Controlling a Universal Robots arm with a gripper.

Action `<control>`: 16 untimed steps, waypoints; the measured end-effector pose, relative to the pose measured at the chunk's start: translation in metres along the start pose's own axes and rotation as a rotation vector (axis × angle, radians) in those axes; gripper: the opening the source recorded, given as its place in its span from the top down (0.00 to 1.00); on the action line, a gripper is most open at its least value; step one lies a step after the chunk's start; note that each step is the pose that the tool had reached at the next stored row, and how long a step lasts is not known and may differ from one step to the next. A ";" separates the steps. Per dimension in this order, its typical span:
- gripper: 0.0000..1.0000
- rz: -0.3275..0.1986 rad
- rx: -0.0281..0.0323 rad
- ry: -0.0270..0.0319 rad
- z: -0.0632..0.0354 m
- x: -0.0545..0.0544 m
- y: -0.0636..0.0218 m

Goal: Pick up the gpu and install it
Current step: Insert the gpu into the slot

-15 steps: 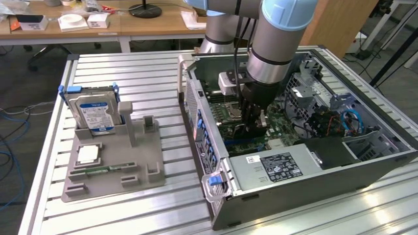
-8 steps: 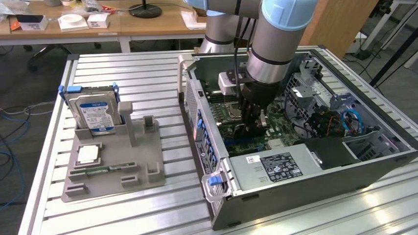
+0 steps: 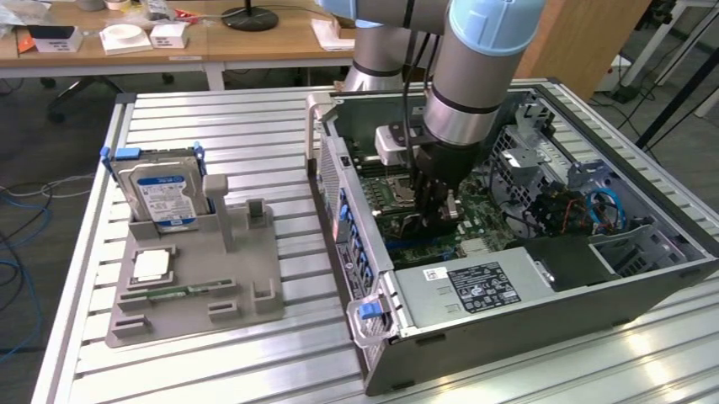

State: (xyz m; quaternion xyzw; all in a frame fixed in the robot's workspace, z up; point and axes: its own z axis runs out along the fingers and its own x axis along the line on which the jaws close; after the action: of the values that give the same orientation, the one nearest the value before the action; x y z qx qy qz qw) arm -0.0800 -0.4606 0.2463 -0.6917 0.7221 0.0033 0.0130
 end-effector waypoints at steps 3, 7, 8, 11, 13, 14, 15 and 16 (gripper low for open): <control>0.74 0.000 -0.0002 0.0005 0.0005 0.000 0.0000; 0.74 0.000 -0.0001 0.0002 0.0021 0.000 0.0000; 0.74 0.000 0.0000 0.0002 0.0022 0.000 0.0000; 0.74 0.000 0.0001 0.0000 0.0023 0.000 0.0000; 0.74 0.000 0.0000 -0.0001 0.0023 0.000 0.0000; 0.74 0.000 0.0000 -0.0001 0.0023 0.000 0.0000; 0.74 0.000 0.0000 -0.0001 0.0023 0.000 0.0000; 0.74 0.000 0.0001 -0.0002 0.0023 0.000 0.0000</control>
State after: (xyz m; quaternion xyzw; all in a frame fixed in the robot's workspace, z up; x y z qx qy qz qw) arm -0.0800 -0.4606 0.2440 -0.6917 0.7221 0.0034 0.0130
